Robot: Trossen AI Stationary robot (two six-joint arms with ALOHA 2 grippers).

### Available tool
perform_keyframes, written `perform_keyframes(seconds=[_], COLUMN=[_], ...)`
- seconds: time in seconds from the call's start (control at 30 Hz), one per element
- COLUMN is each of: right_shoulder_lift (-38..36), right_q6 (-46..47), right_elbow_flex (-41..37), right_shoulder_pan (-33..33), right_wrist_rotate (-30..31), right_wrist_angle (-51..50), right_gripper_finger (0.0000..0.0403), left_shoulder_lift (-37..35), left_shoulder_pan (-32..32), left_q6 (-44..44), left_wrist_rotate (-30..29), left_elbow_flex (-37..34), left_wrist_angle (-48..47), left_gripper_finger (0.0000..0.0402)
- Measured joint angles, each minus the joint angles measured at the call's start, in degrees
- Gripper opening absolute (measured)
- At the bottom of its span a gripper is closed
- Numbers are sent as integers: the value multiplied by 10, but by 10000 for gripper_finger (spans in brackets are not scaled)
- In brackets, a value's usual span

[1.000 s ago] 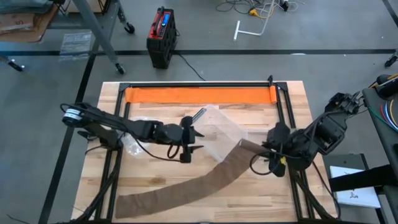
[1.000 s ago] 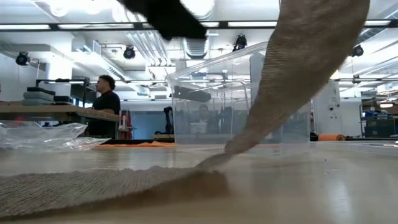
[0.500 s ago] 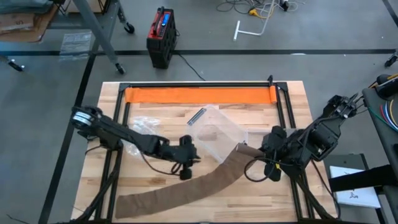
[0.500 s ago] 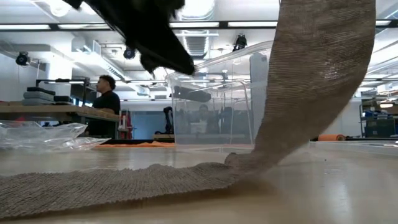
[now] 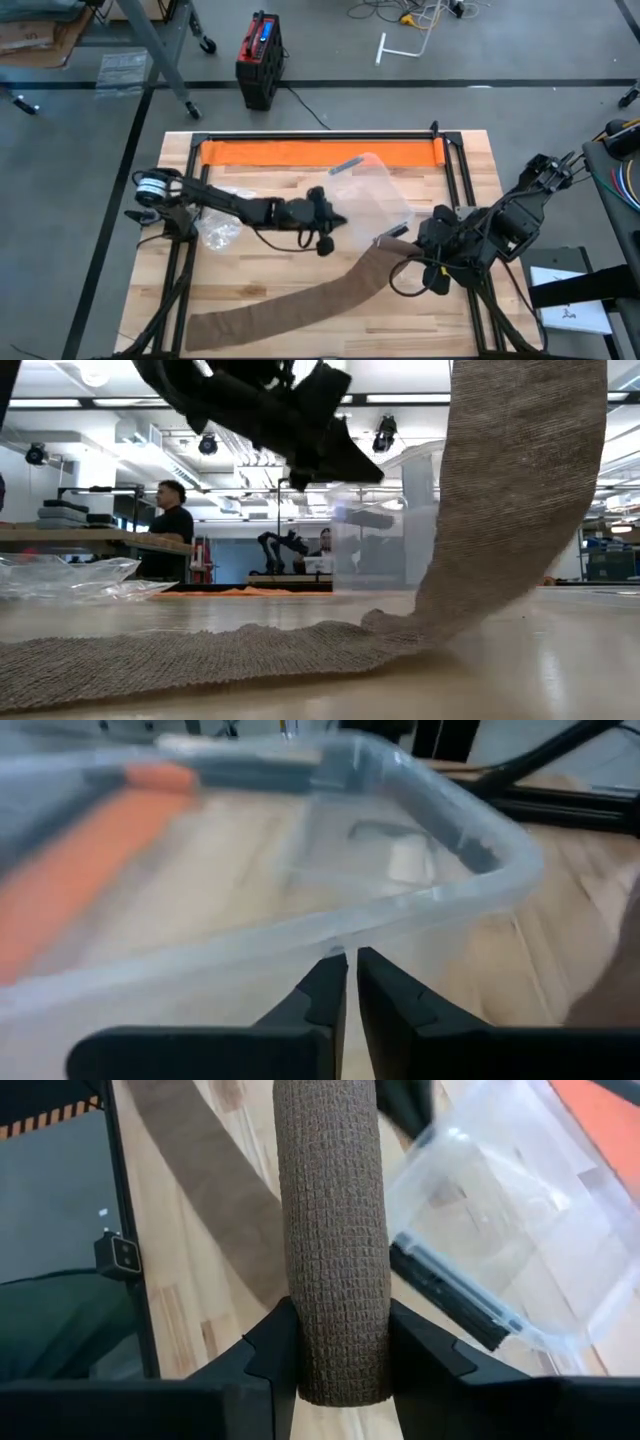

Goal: Roll bandage
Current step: Roll the brown bandage

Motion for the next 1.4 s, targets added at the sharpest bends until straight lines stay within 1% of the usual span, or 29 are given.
perform_keyframes(seconds=[0.07, 0.17, 0.33, 0.4, 0.47, 0.57, 0.63, 0.77, 0.83, 0.87, 0.93, 1.03, 1.13, 1.23, 1.4], right_shoulder_lift=[0, 1, 1, 6, 13, 25, 32, 39, 38, 39, 37, 33, 30, 27, 26], right_q6=[-1, 0, 19, 15, 0, -41, -71, -98, -110, -113, -125, -145, -172, -189, -184], right_elbow_flex=[0, 0, 0, 0, 0, -1, 0, 2, 2, 2, 2, 3, 12, 29, 85], right_shoulder_pan=[0, 0, 0, -3, -9, -20, -27, -45, -53, -57, -64, -72, -84, -100, -113], right_wrist_rotate=[0, 0, 13, 16, 15, 15, 10, -2, -2, -2, -2, 0, 4, 15, 19], right_wrist_angle=[0, 0, 6, 17, 37, 83, 110, 121, 118, 119, 119, 116, 102, 62, -37], right_gripper_finger=[119, 118, 113, 114, 116, 115, 113, 114, 116, 117, 115, 111, 111, 116, 116], left_shoulder_lift=[-30, -84, -168, -192, -207, -208, -205, -197, -190, -187, -174, -144, -125, -123, -125], left_shoulder_pan=[1, 0, 0, -4, -8, -22, -35, -64, -71, -72, -72, -64, -54, -42, -23], left_q6=[29, 59, 68, 65, 63, 63, 68, 93, 101, 99, 80, 67, 65, 76, 103], left_wrist_rotate=[-3, -24, -29, -23, 10, 73, 95, 97, 97, 99, 101, 104, 104, 104, 100], left_elbow_flex=[0, 0, 0, -3, -5, -5, -6, -6, -6, -5, 1, 18, 56, 102, 166], left_wrist_angle=[-20, -78, -176, -172, -156, -114, -87, -27, 23, 41, 49, 43, 15, -44, -157], left_gripper_finger=[23, 33, 60, 72, 85, 105, 119, 147, 160, 167, 180, 199, 219, 239, 265])
